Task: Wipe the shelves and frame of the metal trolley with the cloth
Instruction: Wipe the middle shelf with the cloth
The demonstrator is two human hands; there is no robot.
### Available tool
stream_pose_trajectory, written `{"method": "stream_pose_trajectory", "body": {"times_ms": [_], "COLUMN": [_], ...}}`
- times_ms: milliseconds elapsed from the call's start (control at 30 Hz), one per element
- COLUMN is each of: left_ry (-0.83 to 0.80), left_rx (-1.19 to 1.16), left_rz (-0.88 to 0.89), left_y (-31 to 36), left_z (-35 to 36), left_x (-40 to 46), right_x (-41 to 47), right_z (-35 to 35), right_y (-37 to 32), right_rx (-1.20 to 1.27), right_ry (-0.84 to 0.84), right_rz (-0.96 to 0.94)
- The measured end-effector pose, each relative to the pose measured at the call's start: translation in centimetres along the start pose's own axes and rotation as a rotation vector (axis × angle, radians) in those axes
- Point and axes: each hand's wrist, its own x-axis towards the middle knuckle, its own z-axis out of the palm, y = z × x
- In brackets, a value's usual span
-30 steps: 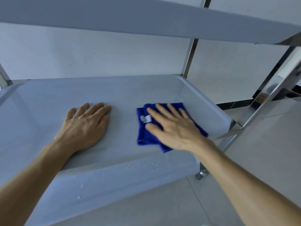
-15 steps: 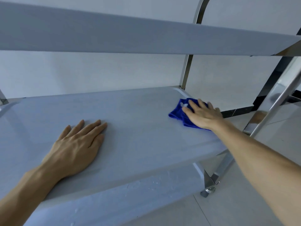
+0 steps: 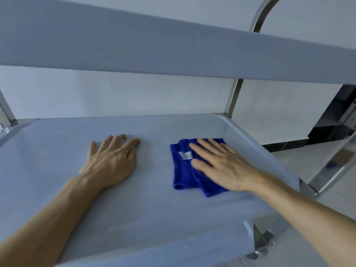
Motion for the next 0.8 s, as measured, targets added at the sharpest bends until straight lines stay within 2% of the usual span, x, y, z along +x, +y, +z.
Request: {"method": "stream_pose_trajectory", "body": {"times_ms": [133,200,267,333,433,567,667,800], "left_ry": [-0.059,-0.043,-0.020,-0.012,-0.003,-0.007,0.005,0.005], "left_rx": [0.022,0.011,0.007,0.004,0.004,0.016,0.028,0.033], "left_rz": [0.008,0.009,0.003,-0.007,-0.026,-0.013,-0.001,0.006], "left_y": [-0.3,0.0,0.3,0.3,-0.3,-0.9,-0.5,-0.2], "left_z": [0.8,1.0,0.9,0.7,0.7,0.6,0.8,0.6], "left_x": [0.2,0.3,0.6,1.0,1.4,1.2,0.7,0.5], "right_x": [3.7,6.4,9.1,11.2,11.8,8.3,7.4,12.0], "right_z": [-1.9,-2.5,-2.3,-1.7,-0.7,-0.1,0.1,0.1], "right_y": [6.0,6.6,4.7,1.4,-3.5,-4.3,-4.0,-5.5], "right_rx": [-0.100,-0.076,-0.046,-0.028,-0.044,-0.001,0.006,0.012], "right_ry": [0.017,0.045,0.054,0.056,0.020,-0.047,-0.045,-0.003], "right_rz": [0.283,0.410,0.443,0.378,0.139,-0.129,-0.143,-0.103]}}
